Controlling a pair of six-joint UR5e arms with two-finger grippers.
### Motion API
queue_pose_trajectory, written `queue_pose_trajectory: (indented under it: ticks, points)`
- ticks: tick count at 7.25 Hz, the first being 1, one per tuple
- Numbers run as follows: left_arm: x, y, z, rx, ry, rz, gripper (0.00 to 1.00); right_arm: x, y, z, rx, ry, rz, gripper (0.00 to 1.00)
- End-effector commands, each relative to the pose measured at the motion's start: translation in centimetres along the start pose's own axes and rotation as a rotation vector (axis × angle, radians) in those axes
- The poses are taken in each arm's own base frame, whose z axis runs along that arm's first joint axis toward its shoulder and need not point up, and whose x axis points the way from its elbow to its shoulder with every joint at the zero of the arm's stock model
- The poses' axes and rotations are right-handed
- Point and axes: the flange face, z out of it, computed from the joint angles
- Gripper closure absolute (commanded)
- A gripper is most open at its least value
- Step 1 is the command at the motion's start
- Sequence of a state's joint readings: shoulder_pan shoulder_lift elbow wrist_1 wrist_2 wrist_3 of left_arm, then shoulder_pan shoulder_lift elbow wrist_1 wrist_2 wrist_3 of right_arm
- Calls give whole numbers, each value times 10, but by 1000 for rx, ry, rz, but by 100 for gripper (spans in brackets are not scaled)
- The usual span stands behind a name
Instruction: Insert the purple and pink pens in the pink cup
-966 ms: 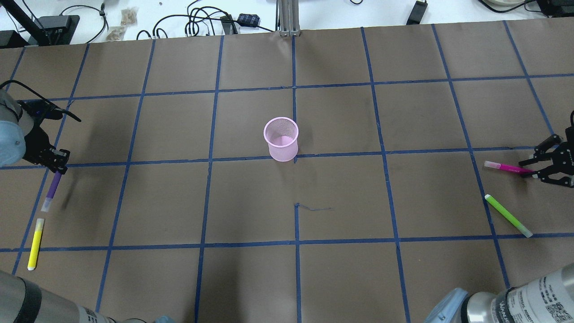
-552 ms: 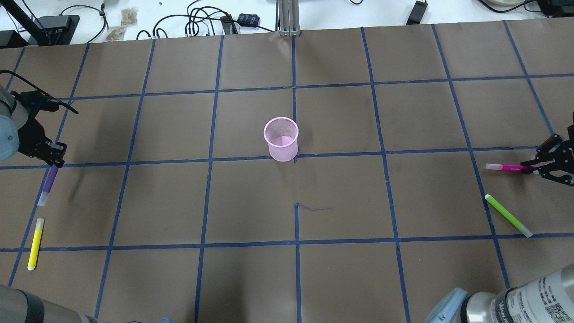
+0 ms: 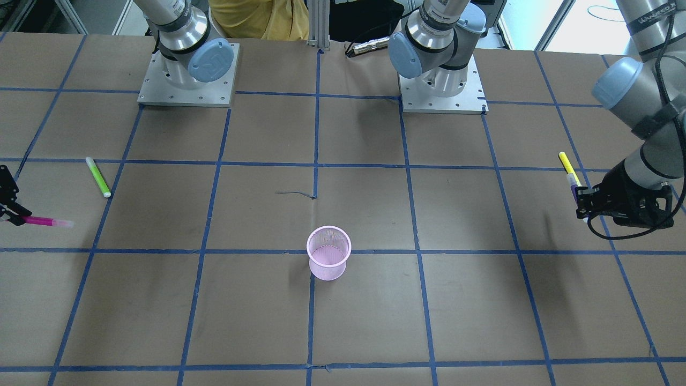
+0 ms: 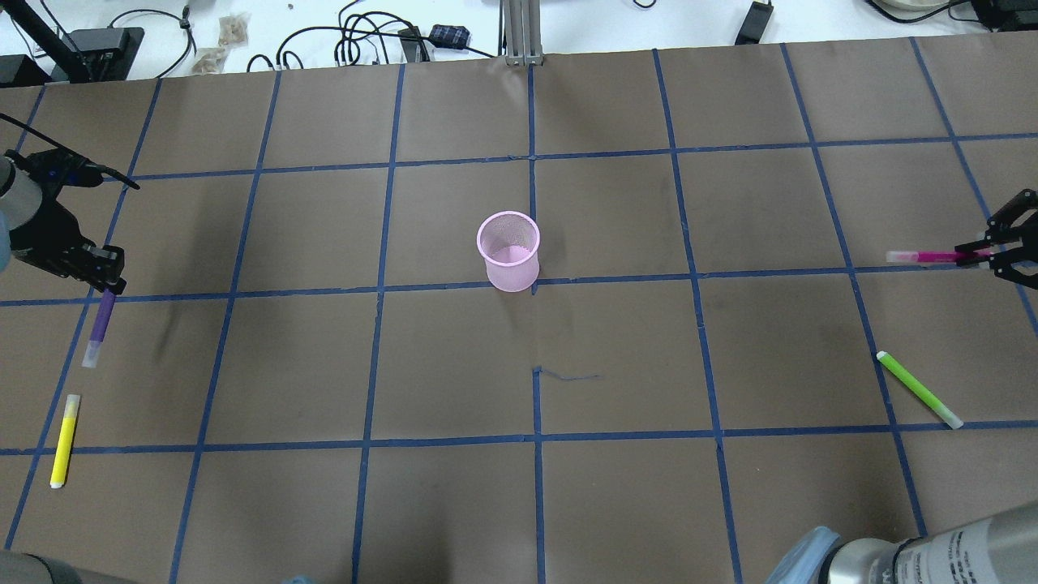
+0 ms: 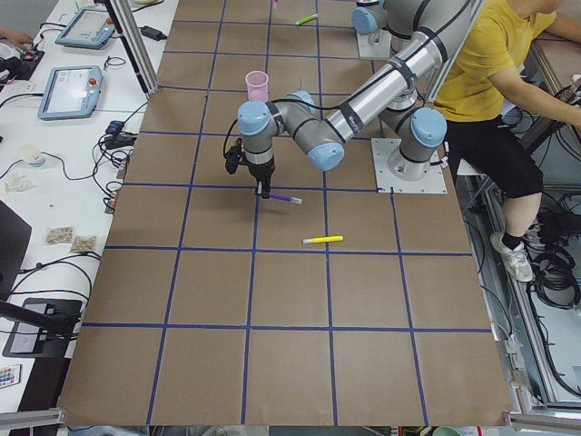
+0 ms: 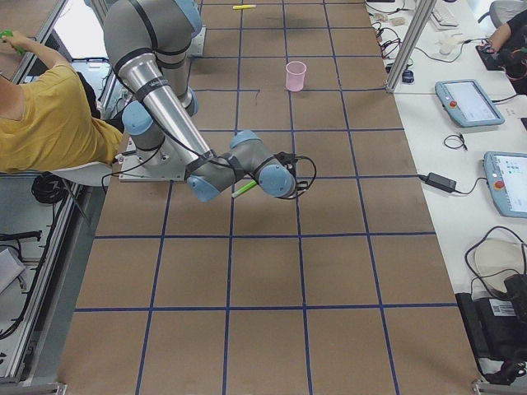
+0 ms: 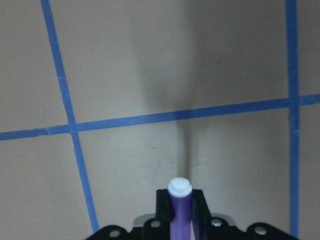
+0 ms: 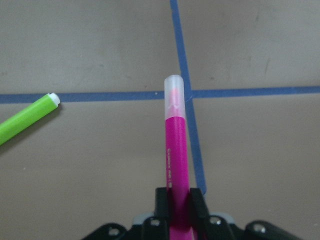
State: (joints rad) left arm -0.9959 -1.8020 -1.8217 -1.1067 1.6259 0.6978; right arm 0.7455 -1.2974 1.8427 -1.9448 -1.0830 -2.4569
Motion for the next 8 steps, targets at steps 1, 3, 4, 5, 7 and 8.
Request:
queue_pose_trajectory:
  ticks: [1,3,4,5,7,8]
  points:
    - [13,4,-22,52,42,1,98,38,-122,-9,-43,4,-114,85]
    - [18,7,-36,83,52,12,98,49,-220,-6,-52,7,-139,85]
    - [22,8,-41,104,64,17,98,52,-279,2,-43,8,-79,82]
    - [24,7,-44,155,116,33,98,51,-334,16,-107,2,-102,81]
    - [24,9,-48,164,118,32,98,44,-425,55,-245,23,-185,81]
    - [23,10,-46,163,122,29,98,42,-452,77,-324,13,-210,82]
